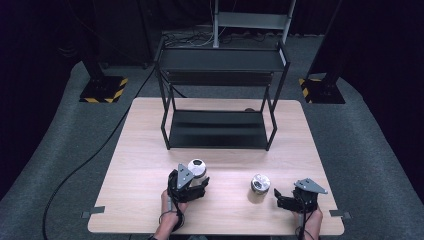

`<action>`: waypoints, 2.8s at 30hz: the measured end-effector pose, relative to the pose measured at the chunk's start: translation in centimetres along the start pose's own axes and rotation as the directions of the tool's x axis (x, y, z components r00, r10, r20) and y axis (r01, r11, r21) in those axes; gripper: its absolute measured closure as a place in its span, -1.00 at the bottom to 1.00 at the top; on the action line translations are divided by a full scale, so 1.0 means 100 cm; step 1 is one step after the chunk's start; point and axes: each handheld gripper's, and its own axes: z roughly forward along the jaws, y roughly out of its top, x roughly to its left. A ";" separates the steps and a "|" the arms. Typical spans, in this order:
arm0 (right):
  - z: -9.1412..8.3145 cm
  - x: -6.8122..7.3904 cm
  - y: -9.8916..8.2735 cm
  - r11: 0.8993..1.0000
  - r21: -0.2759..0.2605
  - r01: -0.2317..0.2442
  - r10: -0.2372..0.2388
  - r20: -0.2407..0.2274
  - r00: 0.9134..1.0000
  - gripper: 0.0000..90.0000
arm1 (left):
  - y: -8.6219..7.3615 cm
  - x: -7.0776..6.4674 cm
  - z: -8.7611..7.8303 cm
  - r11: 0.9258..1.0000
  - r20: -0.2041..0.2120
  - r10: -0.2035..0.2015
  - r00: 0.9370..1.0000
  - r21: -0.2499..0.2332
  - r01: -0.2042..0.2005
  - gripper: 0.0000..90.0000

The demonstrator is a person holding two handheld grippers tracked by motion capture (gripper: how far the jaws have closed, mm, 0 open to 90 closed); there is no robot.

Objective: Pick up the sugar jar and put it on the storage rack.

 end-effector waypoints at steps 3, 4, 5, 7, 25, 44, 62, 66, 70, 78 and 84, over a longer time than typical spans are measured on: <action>0.000 0.000 0.000 1.000 0.001 0.001 -0.001 -0.001 1.000 -0.95 | 0.001 0.002 0.001 1.000 -0.001 0.002 1.000 -0.001 -0.002 -0.33; 0.000 0.000 0.000 1.000 0.001 0.001 -0.001 -0.001 1.000 -0.95 | 0.002 0.002 0.002 1.000 0.000 0.001 1.000 -0.002 -0.001 -0.33; 0.000 0.000 0.000 1.000 0.000 0.000 0.000 -0.001 1.000 -0.95 | 0.002 0.003 0.002 1.000 0.000 0.003 1.000 0.001 -0.003 -0.33; 0.000 0.000 0.000 1.000 0.000 -0.001 0.001 -0.001 1.000 -0.95 | 0.003 0.003 0.003 1.000 0.000 0.005 1.000 0.000 -0.005 -0.33; 0.000 -0.001 0.000 1.000 0.001 -0.004 0.004 -0.003 1.000 -0.95 | 0.012 0.009 0.012 1.000 -0.009 0.012 1.000 -0.006 -0.012 -0.33; 0.000 -0.001 0.000 1.000 0.002 -0.004 0.004 -0.002 1.000 -0.95 | 0.024 0.021 0.023 1.000 -0.028 0.022 0.999 0.002 -0.022 -0.33; 0.001 -0.001 0.001 1.000 0.008 -0.001 0.001 -0.003 1.000 -0.95 | 0.033 0.026 0.038 1.000 -0.026 0.011 1.000 0.009 -0.011 -0.33; 0.001 -0.001 0.002 1.000 0.009 -0.001 0.001 -0.003 1.000 -0.95 | 0.035 0.027 0.042 1.000 -0.025 0.010 1.000 0.011 -0.010 -0.33; 0.001 -0.001 0.002 1.000 0.010 -0.001 0.001 -0.005 1.000 -0.95 | 0.037 0.028 0.046 1.000 -0.023 0.012 1.000 0.015 -0.011 -0.33; 0.001 -0.001 0.002 1.000 0.012 -0.002 0.002 -0.006 1.000 -0.95 | 0.041 0.031 0.053 0.999 -0.022 0.017 1.000 0.028 -0.017 -0.33; 0.001 -0.001 0.002 1.000 0.011 -0.003 0.003 -0.006 1.000 -0.95 | 0.043 0.032 0.057 0.999 -0.022 0.018 1.000 0.035 -0.018 -0.33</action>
